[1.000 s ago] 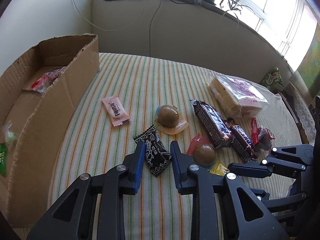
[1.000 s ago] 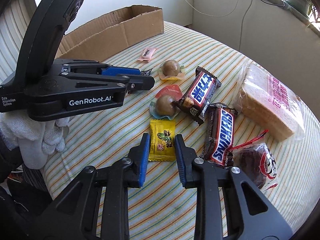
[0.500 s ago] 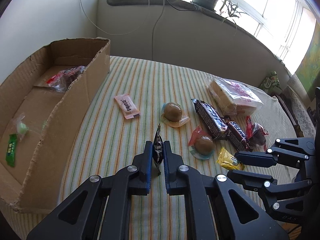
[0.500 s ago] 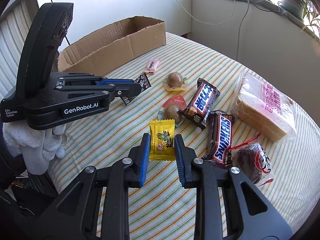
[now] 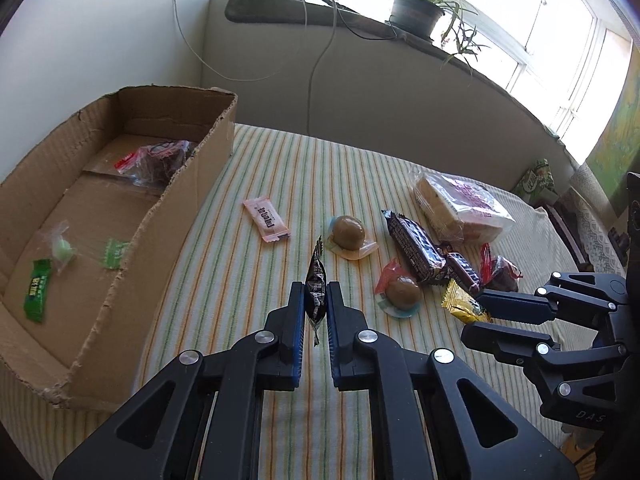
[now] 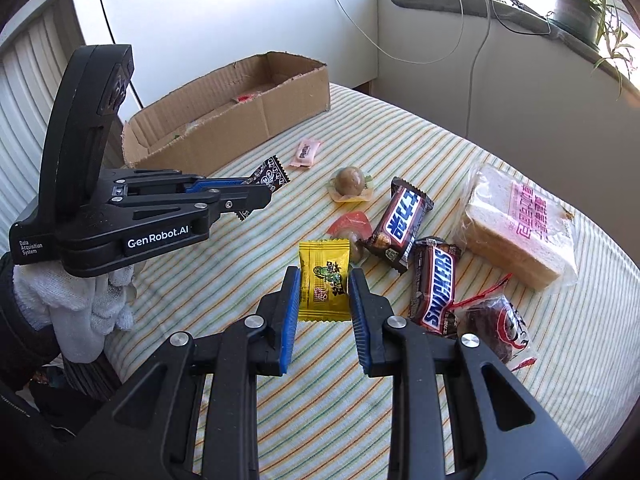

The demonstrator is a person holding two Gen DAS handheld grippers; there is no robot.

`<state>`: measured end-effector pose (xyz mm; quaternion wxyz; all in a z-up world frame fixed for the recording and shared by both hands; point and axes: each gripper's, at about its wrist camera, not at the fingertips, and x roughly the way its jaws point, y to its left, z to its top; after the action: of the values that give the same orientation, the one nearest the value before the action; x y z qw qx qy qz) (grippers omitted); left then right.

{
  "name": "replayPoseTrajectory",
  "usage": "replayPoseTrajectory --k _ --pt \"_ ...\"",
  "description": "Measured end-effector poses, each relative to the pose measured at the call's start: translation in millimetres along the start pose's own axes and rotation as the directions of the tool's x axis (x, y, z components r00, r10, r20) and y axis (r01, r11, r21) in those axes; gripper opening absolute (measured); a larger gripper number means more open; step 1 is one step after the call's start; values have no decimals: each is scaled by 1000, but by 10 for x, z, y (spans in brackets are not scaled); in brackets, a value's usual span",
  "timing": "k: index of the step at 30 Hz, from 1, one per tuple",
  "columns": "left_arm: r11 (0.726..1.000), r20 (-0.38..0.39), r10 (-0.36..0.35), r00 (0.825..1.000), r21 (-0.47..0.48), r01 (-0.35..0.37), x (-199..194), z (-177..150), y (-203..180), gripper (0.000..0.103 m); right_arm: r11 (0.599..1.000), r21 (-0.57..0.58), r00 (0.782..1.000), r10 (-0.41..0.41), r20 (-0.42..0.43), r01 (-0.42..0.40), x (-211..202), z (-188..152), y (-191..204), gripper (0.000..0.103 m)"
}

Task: Organize snacks
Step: 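Carry both candies into the cardboard box and open both tools to drop them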

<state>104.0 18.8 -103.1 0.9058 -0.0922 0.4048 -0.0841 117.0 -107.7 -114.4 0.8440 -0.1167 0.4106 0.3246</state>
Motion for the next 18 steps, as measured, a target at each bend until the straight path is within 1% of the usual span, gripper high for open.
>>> replayPoseTrajectory --k 9,18 --pt "999 86 43 995 -19 -42 -340 110 222 9 999 -32 998 7 55 -5 -33 361 150 25" --pt "992 149 119 982 -63 -110 -628 165 625 9 996 -82 995 39 90 -31 72 752 441 25"
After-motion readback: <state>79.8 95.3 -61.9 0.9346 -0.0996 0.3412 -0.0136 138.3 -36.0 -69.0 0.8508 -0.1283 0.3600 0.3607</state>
